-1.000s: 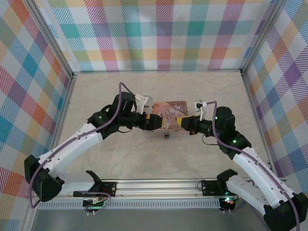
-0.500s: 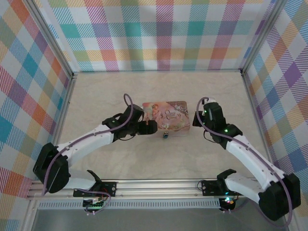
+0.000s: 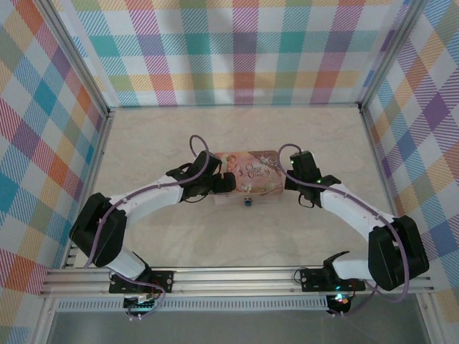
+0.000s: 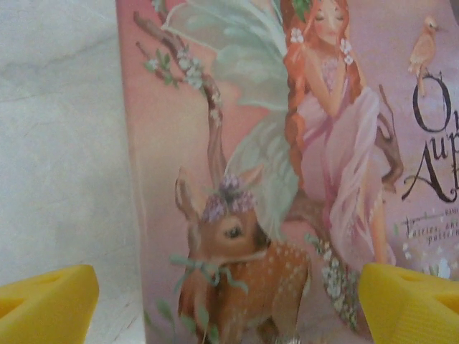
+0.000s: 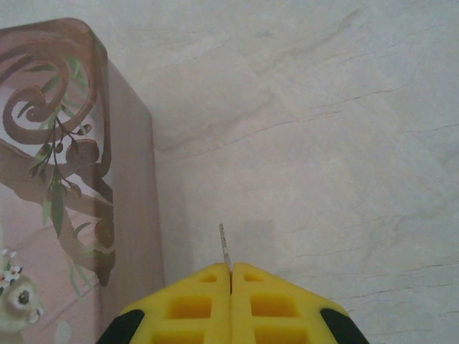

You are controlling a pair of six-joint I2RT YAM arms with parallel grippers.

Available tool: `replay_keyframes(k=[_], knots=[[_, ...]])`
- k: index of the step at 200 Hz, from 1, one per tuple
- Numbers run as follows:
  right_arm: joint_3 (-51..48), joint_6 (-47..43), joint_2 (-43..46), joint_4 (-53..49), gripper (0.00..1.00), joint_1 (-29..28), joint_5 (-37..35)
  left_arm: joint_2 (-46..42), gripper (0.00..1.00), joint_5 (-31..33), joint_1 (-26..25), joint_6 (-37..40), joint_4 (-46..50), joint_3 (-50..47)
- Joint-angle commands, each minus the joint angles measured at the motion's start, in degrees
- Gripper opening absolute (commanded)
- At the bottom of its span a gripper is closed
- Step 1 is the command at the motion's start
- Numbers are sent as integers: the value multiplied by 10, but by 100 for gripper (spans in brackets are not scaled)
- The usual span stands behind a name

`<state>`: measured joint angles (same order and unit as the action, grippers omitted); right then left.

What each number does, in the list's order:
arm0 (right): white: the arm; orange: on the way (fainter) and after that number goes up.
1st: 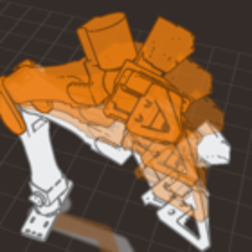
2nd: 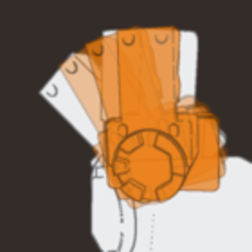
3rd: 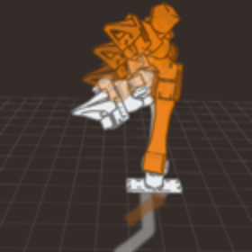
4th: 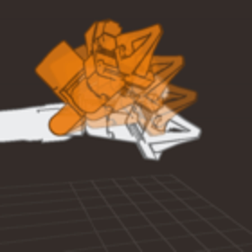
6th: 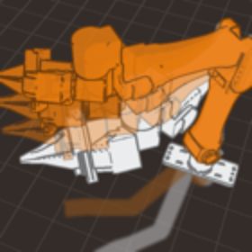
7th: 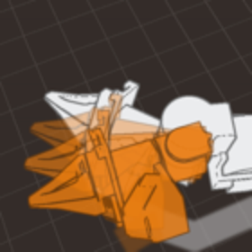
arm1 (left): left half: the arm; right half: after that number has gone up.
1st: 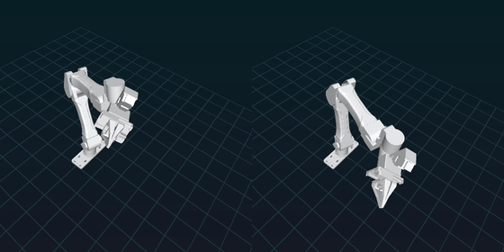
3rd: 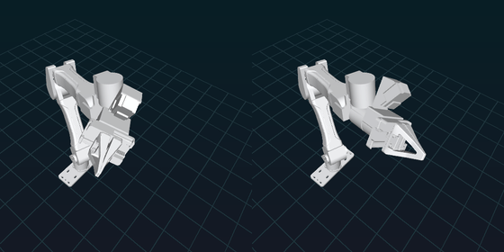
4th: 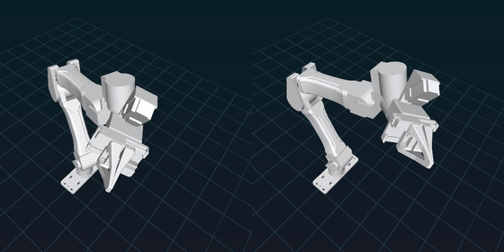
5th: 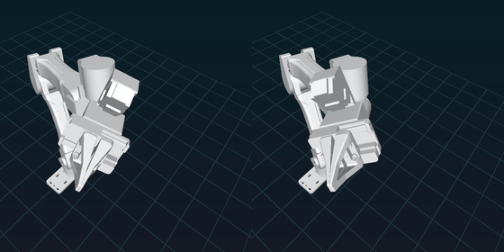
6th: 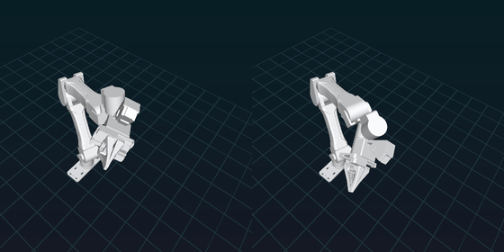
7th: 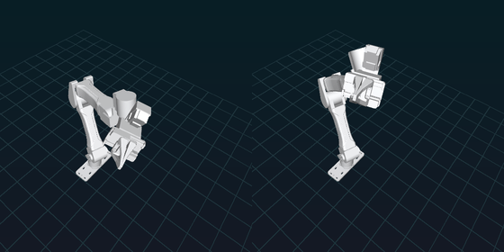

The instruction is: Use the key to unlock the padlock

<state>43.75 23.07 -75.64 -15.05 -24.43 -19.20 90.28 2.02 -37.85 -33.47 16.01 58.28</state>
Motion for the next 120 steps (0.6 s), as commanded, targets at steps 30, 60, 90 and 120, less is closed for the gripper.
replay_keyframes(k=[30,60,90,120], knots=[[-9,30,-34,45,0,-19,61,25,93,-23,21,-3,-37,40],[3,36,-59,57,0,-37,72,44,92,-39,34,-2,-42,53],[26,43,-92,67,0,-52,79,57,92,-56,57,-2,-52,64],[51,49,-123,73,0,-60,85,68,92,-61,84,2,-46,79]])
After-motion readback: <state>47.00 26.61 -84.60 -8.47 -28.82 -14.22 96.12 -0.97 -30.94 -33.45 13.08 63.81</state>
